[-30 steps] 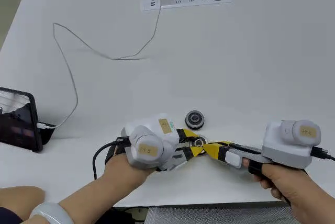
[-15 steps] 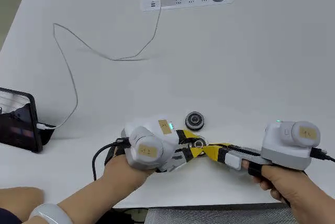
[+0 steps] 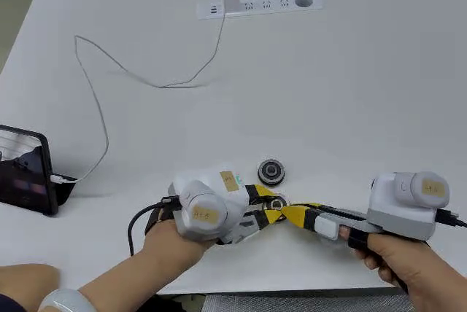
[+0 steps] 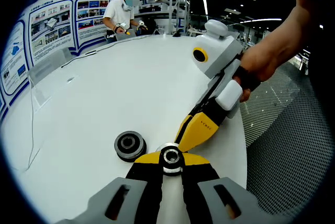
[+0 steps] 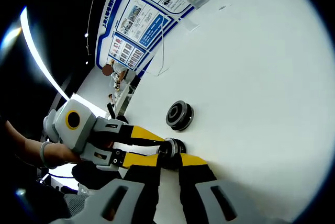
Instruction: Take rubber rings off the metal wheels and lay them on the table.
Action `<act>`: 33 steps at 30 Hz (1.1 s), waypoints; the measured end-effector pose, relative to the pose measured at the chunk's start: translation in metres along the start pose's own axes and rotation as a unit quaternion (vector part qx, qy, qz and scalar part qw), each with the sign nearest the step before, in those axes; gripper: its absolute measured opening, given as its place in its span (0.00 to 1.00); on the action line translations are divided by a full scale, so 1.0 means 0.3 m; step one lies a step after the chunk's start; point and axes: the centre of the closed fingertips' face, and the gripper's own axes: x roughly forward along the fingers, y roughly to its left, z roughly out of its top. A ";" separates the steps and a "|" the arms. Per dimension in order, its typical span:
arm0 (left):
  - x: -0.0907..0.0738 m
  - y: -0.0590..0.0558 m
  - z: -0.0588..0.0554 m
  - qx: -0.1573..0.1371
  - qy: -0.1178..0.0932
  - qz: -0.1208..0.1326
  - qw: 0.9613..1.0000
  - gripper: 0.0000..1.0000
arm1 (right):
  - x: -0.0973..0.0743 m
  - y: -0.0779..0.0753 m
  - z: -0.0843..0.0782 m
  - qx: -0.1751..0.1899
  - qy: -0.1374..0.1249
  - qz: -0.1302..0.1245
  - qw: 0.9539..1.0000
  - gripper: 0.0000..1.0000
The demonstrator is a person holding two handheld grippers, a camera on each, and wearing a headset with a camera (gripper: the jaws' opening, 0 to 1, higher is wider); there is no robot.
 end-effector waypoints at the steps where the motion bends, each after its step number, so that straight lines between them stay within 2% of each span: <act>1: 0.000 0.000 0.000 0.000 0.000 0.000 1.000 0.13 | 0.000 0.000 0.001 0.001 0.001 0.000 1.000 0.15; 4: 0.000 -0.001 0.000 0.000 0.001 -0.001 1.000 0.13 | -0.009 0.002 0.005 -0.002 0.001 0.000 1.000 0.15; 7: 0.000 0.000 -0.001 0.001 0.000 -0.001 1.000 0.13 | -0.024 0.007 0.016 -0.001 -0.006 0.002 1.000 0.11; 17: -0.001 -0.001 -0.003 -0.001 -0.001 0.000 1.000 0.13 | -0.012 -0.014 0.008 -0.021 0.001 -0.013 1.000 0.05; 33: 0.000 0.001 -0.002 -0.001 0.000 0.000 1.000 0.13 | -0.014 -0.006 0.017 -0.022 -0.001 -0.017 1.000 0.02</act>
